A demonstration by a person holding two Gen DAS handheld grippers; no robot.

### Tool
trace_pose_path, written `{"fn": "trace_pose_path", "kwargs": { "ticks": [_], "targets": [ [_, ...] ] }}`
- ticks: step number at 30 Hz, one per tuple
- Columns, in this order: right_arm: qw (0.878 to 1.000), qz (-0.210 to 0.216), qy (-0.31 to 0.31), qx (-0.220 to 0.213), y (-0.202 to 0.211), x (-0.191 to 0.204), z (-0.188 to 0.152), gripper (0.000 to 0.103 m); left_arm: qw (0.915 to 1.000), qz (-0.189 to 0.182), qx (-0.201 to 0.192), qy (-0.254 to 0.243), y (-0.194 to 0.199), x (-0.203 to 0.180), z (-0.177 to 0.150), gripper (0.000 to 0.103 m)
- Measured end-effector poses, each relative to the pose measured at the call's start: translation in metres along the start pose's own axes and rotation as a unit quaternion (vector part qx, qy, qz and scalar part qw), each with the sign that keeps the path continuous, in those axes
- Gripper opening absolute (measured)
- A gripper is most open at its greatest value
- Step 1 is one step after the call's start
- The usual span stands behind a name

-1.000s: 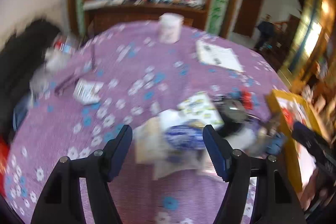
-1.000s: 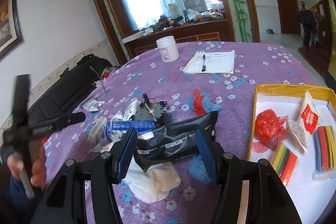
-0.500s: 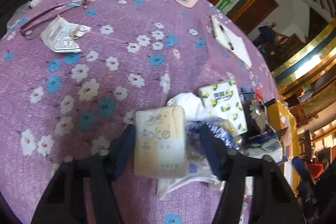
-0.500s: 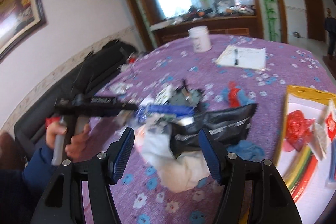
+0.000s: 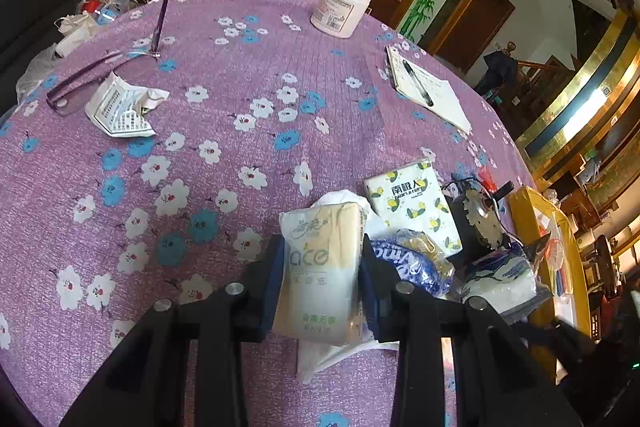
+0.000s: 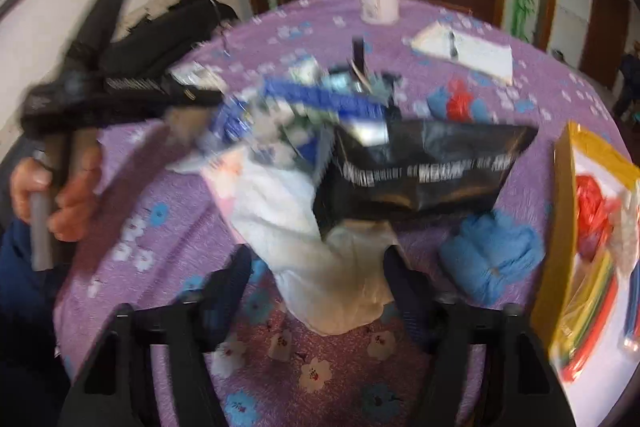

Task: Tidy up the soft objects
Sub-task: 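Grasp the white Face tissue pack with the left tool while the right tool grasps the white towel, then lift the tissue pack and towel and carry them toward the box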

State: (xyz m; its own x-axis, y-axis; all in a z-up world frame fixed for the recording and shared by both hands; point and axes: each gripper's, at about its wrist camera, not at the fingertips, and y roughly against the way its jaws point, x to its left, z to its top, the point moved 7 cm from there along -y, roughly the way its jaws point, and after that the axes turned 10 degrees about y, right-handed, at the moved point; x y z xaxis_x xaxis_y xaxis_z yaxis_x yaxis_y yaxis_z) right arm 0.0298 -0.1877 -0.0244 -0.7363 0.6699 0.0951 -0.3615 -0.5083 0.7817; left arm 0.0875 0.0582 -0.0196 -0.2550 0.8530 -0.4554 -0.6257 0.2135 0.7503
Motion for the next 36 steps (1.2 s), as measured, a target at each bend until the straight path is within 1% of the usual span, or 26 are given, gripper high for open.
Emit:
{"fn": "trace_pose_path", "kwargs": {
  "ticks": [1, 2, 3, 4, 6, 7, 8, 10, 11, 12, 13, 16, 17, 19, 20, 23, 26, 36],
  "targets": [
    [1.000, -0.006, 0.003, 0.008, -0.003, 0.000, -0.002, 0.020, 1.0000, 0.000, -0.005, -0.002, 0.002, 0.000, 0.000, 0.034],
    [1.000, -0.014, 0.006, 0.003, -0.001, -0.001, -0.001, 0.012, 1.0000, -0.001, -0.007, -0.004, 0.004, -0.001, 0.000, 0.034],
    [1.000, 0.004, 0.001, -0.007, 0.003, 0.000, 0.000, 0.012, 0.9999, -0.001, -0.012, -0.006, 0.005, -0.002, 0.001, 0.034],
    [0.999, 0.021, -0.005, -0.028, 0.012, 0.000, 0.004, 0.012, 0.9998, -0.003, -0.018, -0.008, 0.008, -0.003, 0.001, 0.034],
    [0.996, 0.043, -0.010, -0.077, 0.032, 0.000, 0.012, 0.012, 0.9994, -0.007, -0.032, -0.014, 0.014, -0.006, 0.003, 0.034],
    [0.991, 0.064, -0.003, -0.119, 0.050, 0.004, 0.018, 0.012, 0.9990, -0.007, -0.041, -0.017, 0.017, -0.008, 0.004, 0.034],
    [0.986, 0.077, -0.001, -0.145, 0.061, 0.006, 0.021, 0.012, 0.9982, -0.009, -0.054, -0.022, 0.022, -0.011, 0.004, 0.034],
    [0.971, 0.116, -0.012, -0.209, 0.088, 0.009, 0.027, 0.012, 0.9965, -0.013, -0.074, -0.036, 0.030, -0.017, 0.004, 0.034],
    [0.968, 0.115, -0.016, -0.221, 0.093, 0.008, 0.028, 0.012, 0.9954, -0.011, -0.083, -0.045, 0.032, -0.022, 0.003, 0.034],
    [0.967, 0.100, -0.021, -0.232, 0.097, 0.003, 0.029, 0.012, 0.9942, -0.008, -0.091, -0.056, 0.034, -0.026, 0.001, 0.034],
    [0.967, 0.080, -0.028, -0.238, 0.098, -0.004, 0.028, 0.012, 0.9927, -0.004, -0.099, -0.069, 0.036, -0.030, -0.001, 0.034],
    [0.966, 0.052, -0.056, -0.248, 0.099, -0.018, 0.027, 0.012, 0.9846, 0.020, -0.129, -0.116, 0.041, -0.047, -0.011, 0.034],
    [0.965, 0.051, -0.061, -0.250, 0.100, -0.020, 0.027, 0.012, 0.9797, 0.031, -0.139, -0.141, 0.042, -0.055, -0.017, 0.034],
    [0.965, 0.043, -0.066, -0.252, 0.101, -0.025, 0.027, 0.012, 0.9732, 0.039, -0.149, -0.170, 0.042, -0.065, -0.025, 0.034],
    [0.965, 0.041, -0.065, -0.251, 0.101, -0.025, 0.027, 0.012, 0.9681, 0.044, -0.156, -0.191, 0.042, -0.072, -0.031, 0.034],
    [0.966, 0.030, -0.063, -0.249, 0.100, -0.021, 0.029, 0.012, 0.9560, 0.057, -0.174, -0.229, 0.044, -0.084, -0.042, 0.034],
    [0.966, 0.023, -0.063, -0.249, 0.102, -0.023, 0.029, 0.012, 0.9487, 0.064, -0.185, -0.249, 0.044, -0.090, -0.048, 0.034],
    [0.967, 0.017, -0.071, -0.242, 0.098, -0.027, 0.028, 0.012, 0.9364, 0.085, -0.206, -0.271, 0.046, -0.097, -0.054, 0.034]
  ]
}}
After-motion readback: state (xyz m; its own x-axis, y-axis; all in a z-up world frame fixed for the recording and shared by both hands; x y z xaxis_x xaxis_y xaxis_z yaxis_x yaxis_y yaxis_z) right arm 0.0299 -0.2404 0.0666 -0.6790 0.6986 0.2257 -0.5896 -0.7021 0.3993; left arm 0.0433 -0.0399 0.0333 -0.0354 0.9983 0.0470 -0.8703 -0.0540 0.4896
